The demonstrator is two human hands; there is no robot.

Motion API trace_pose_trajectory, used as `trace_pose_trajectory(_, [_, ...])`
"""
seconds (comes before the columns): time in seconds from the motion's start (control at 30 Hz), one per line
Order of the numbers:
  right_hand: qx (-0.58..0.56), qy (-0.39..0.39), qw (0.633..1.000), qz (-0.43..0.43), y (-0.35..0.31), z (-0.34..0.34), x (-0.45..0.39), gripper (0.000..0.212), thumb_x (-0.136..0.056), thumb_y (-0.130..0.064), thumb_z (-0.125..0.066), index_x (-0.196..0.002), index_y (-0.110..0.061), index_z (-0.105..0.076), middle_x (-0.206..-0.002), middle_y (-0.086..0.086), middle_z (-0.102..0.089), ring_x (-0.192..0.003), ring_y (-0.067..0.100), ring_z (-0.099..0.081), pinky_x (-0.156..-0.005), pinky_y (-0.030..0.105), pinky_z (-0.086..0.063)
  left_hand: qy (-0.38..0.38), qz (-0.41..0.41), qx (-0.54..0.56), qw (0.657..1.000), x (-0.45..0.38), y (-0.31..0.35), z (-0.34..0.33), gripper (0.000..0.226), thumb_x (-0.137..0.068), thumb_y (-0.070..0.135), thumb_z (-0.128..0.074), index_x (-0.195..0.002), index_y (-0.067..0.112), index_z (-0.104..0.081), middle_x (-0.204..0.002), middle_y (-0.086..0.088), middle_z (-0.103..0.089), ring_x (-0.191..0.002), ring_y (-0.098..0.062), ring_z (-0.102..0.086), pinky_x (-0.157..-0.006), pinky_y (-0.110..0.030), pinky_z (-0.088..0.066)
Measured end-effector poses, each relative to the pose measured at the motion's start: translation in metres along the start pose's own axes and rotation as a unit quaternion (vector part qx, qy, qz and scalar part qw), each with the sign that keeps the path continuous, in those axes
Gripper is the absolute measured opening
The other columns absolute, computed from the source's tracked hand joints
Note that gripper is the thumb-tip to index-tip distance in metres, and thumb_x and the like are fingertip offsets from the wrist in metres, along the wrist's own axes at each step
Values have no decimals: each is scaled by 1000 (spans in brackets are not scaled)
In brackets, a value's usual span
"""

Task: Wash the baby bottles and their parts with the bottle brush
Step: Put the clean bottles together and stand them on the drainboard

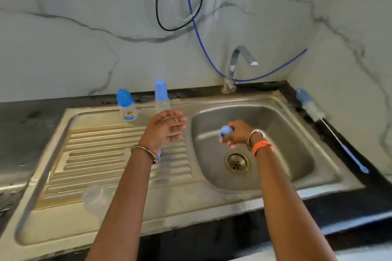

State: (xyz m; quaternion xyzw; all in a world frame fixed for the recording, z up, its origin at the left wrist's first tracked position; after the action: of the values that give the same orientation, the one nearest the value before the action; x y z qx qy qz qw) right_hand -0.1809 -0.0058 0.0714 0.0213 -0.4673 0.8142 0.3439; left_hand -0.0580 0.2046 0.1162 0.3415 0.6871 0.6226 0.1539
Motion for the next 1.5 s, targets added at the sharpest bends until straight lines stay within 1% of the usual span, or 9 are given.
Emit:
trace_pose_trajectory(0.1, [-230, 26, 970, 68, -7, 12, 13, 10, -88, -8, -58, -81, -12, -64, -62, -1, -63, -53, 6, -60, -59, 21, -55, 11, 43, 16, 999, 0, -13, -9, 17, -93, 4, -50, -90, 17, -62, -84, 2, -71, -79, -16, -64, -69, -31, -53])
trace_pose_trajectory(0.23, [45, 175, 983, 16, 33, -15, -6, 15, -79, -18, -73, -74, -4, -69, -74, 16, -65, -65, 27, -63, -70, 39, -48, -6, 110, 6, 994, 1, -24, -20, 13, -96, 10, -48, -94, 14, -60, -92, -5, -67, -79, -18, -63, -72, -34, -52])
trace_pose_trajectory(0.4, [3, 245, 950, 196, -37, -60, 15, 20, -76, -17, -77, -88, -2, -69, -82, 13, -69, -75, 26, -60, -71, 28, -42, 17, 151, 27, 988, 2, -29, -21, 22, -97, 27, -50, -112, 11, -55, -98, -9, -59, -77, -20, -61, -72, -35, -53])
trace_pose_trajectory(0.7, [-121, 43, 935, 331, -121, -123, 28, 35, -80, 0, -64, -114, -9, -66, -110, 6, -67, -93, 11, -62, -83, 10, -45, 116, 40, 255, 959, 18, 2, 62, 22, -97, 24, -49, -100, 3, -57, -81, -14, -67, -58, -13, -67, -57, -22, -57])
trace_pose_trajectory(0.83, [168, 10, 919, 356, -133, -157, -3, 40, -86, -23, -62, -126, -25, -58, -121, 0, -62, -117, 22, -51, -104, 39, -35, 207, -3, 245, 947, 31, 7, 112, 14, -96, 21, -52, -92, 9, -55, -90, -13, -60, -75, -18, -61, -62, -22, -58])
trace_pose_trajectory(1.03, [495, -115, 794, 334, -148, -211, -31, 45, -89, -35, -59, -134, -32, -50, -131, -4, -57, -130, 20, -41, -110, 61, 7, 234, 9, 226, 946, 45, 5, 140, 11, -96, 19, -53, -91, 9, -55, -89, -14, -59, -76, -20, -59, -64, -24, -58])
trace_pose_trajectory(1.3, [322, 0, 880, 349, -178, -167, -25, 15, -90, -28, -57, -92, -20, -69, -94, -2, -67, -93, 18, -59, -90, 38, -36, 232, 28, 238, 943, 38, 2, 138, 11, -94, 19, -56, -96, 8, -56, -91, -16, -60, -78, -22, -59, -62, -25, -58])
trace_pose_trajectory(1.4, [61, -115, 944, 303, -182, -103, -5, 15, -92, -20, -60, -80, -11, -64, -75, 1, -64, -69, 11, -57, -67, 27, -46, 210, 41, 243, 946, 28, 2, 119, 10, -94, 19, -56, -96, 9, -56, -89, -16, -60, -79, -22, -59, -63, -26, -58])
trace_pose_trajectory(1.5, [-318, -216, 894, 231, -148, -46, 17, 11, -87, -15, -54, -80, -9, -60, -61, -2, -62, -55, 6, -59, -56, 20, -52, 165, 60, 243, 954, 18, 2, 92, 14, -95, 19, -55, -101, 7, -57, -91, -17, -61, -79, -21, -60, -63, -26, -58])
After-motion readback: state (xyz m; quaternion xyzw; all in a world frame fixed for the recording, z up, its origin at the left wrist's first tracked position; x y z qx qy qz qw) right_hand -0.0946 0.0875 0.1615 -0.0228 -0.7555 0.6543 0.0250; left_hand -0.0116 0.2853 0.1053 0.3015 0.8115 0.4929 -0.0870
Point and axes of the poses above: each hand's wrist, its own x-axis away from the middle knuckle, its own z-axis out of the back of the hand, y = z × x, the point moved 1 cm from there along -x, towards the middle knuckle
